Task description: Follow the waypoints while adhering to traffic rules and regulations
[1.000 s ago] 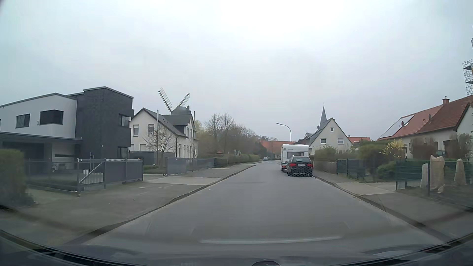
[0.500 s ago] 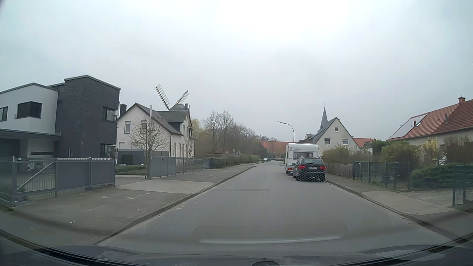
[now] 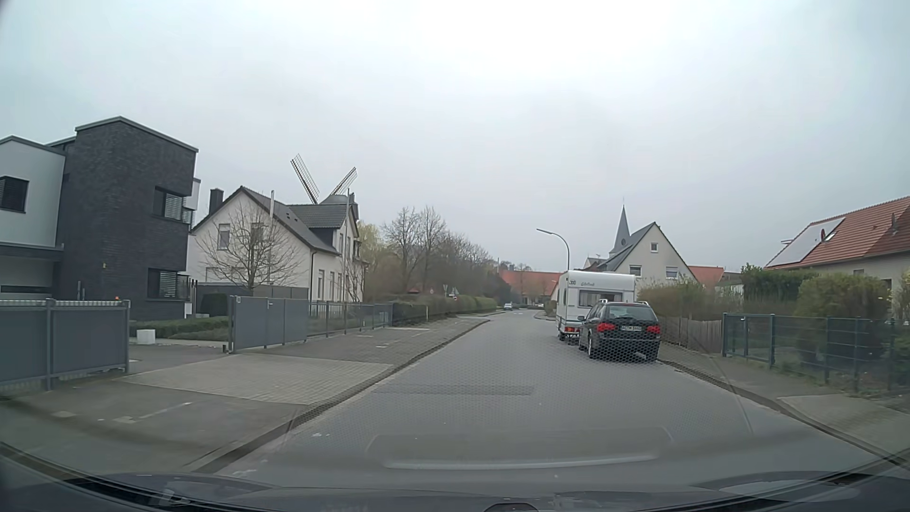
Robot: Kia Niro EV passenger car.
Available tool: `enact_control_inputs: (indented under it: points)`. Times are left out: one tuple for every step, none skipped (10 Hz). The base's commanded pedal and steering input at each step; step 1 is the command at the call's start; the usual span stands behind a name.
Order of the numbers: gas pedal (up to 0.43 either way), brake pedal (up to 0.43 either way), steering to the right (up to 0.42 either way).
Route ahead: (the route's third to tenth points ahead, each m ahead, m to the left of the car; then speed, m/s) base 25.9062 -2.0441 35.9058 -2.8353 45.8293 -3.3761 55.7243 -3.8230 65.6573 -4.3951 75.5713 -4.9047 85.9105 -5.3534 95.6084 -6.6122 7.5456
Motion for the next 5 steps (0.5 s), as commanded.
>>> enact_control_inputs:
  points:
    - [0.169, 0.000, 0.024]
    - [0.169, 0.000, 0.029]
    - [0.169, 0.000, 0.030]
    - [0.169, 0.000, 0.029]
    - [0.169, 0.000, 0.030]
